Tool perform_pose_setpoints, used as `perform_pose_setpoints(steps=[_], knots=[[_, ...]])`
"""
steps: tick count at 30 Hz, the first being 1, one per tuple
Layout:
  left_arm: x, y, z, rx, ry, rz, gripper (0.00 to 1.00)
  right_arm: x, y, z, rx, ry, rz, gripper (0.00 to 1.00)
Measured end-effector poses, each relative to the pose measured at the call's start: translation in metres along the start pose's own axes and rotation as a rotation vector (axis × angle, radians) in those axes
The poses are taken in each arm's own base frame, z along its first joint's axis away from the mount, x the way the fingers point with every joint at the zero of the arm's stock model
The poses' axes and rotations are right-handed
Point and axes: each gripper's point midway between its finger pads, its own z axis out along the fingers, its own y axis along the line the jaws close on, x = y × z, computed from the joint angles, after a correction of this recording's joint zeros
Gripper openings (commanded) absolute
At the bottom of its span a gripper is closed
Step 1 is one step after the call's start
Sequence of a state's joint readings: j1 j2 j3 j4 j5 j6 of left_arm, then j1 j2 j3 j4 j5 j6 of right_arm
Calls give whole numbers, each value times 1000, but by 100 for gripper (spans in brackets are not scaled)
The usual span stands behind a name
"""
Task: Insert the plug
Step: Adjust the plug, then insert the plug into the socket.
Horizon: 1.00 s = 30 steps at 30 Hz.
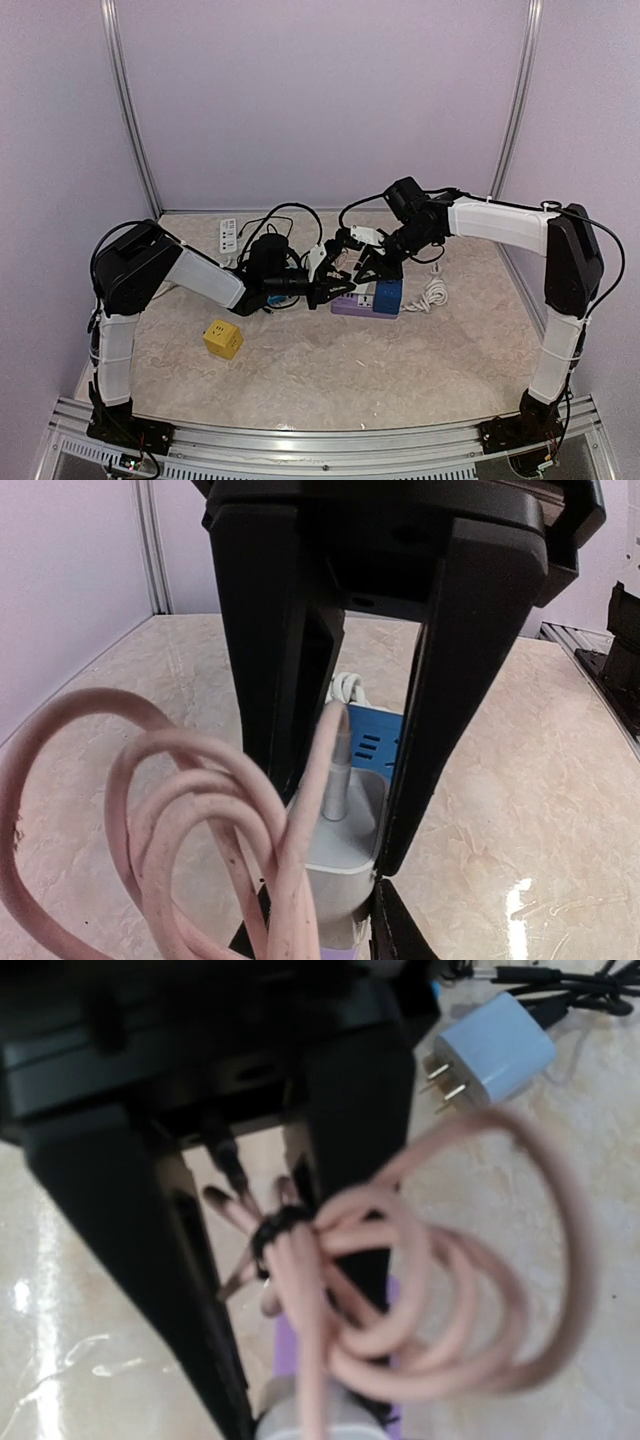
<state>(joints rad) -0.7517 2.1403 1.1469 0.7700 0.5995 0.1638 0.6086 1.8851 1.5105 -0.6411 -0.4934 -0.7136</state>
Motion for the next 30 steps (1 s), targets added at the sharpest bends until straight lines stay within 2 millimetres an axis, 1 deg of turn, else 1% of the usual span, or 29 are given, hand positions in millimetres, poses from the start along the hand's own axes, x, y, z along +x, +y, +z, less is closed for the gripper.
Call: perform_pose_setpoints(steps=[1,3,4,5,6,7,8,10,13,15,17,24,30], knots=[[0,0,0,0,0,1,0,0,0,0,1,1,0,0],[0,0,0,-1,0,0,0,0,0,0,2,2,0,0],[0,0,0,-1,0,-1,12,1,0,0,1,3,0,0],[0,1,0,-3,0,-1,40,1,-1,0,2,4,1,0],[0,2,0,-6,-1,-3,72,0,-1,0,5,6,0,0],[-1,3,-1,-13,-4,-5,88,0,-2,0,8,7,-1,0],[0,7,-2,-35,-2,-15,97,0,-5,0,18,15,2,0],[4,13,-5,-70,-2,-31,99,3,-8,1,37,33,6,0],[15,20,-15,-124,15,-66,99,16,-9,7,42,91,23,0],[23,20,-24,-149,35,-88,99,26,-8,13,34,133,38,0],[25,22,-30,-173,44,-102,99,33,-7,18,26,160,51,0],[14,23,-36,-202,23,-108,99,31,2,22,13,183,45,0],[14,26,-37,-217,23,-110,99,32,2,22,29,194,45,0]])
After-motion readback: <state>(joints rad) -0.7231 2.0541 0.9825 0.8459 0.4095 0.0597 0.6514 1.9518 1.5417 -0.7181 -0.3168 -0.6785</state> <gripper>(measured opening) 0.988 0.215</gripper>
